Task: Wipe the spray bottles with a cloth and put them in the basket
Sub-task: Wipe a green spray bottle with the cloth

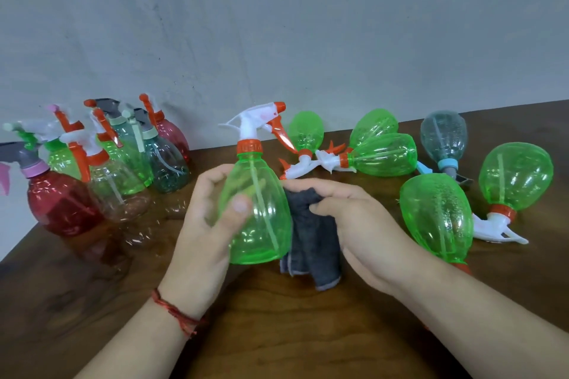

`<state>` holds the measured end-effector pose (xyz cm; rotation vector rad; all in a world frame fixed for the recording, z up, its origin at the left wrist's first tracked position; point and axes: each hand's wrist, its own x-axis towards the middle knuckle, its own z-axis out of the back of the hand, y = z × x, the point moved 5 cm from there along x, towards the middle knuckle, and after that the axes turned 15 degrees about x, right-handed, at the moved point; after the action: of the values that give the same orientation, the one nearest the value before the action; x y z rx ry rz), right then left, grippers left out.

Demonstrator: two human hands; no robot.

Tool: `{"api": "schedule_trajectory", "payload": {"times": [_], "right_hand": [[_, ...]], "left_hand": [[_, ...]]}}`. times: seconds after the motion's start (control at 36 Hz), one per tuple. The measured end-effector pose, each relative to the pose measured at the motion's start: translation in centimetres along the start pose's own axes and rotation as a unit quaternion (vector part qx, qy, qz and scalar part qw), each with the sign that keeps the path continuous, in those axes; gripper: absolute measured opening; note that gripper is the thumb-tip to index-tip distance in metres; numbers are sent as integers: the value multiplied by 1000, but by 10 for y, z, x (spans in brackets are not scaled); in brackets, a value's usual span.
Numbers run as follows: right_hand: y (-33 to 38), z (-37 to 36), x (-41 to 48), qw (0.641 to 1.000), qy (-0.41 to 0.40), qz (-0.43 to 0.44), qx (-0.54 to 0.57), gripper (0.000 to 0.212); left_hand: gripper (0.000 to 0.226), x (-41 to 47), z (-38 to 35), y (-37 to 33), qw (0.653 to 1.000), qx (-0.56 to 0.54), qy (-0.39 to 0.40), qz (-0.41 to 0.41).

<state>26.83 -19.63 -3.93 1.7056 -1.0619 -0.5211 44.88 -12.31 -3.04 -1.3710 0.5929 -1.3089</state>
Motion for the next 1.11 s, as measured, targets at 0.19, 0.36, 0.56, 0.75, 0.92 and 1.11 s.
{"api": "schedule_trajectory", "payload": {"times": [0.19,0.36,0.56,0.75,0.92,1.11], "right_hand": [[5,-3,-1,999,7,26,-29,69],[5,-13,-6,992,8,44,-117,67],[-4,-16,-7,984,37,45,-167,70],[-18,-16,-5,976,37,28,-212,74],[-20,-34,1,970,61,-20,-236,72],[-32,-75,28,945,72,-40,-317,68]], "left_hand": [[60,11,17,-1,966,255,-20,-43],[50,14,20,11,974,217,70,2],[54,19,42,13,959,248,136,2],[64,23,50,19,966,244,86,18],[68,23,59,20,942,320,71,66],[62,30,87,23,942,310,8,127]]}}
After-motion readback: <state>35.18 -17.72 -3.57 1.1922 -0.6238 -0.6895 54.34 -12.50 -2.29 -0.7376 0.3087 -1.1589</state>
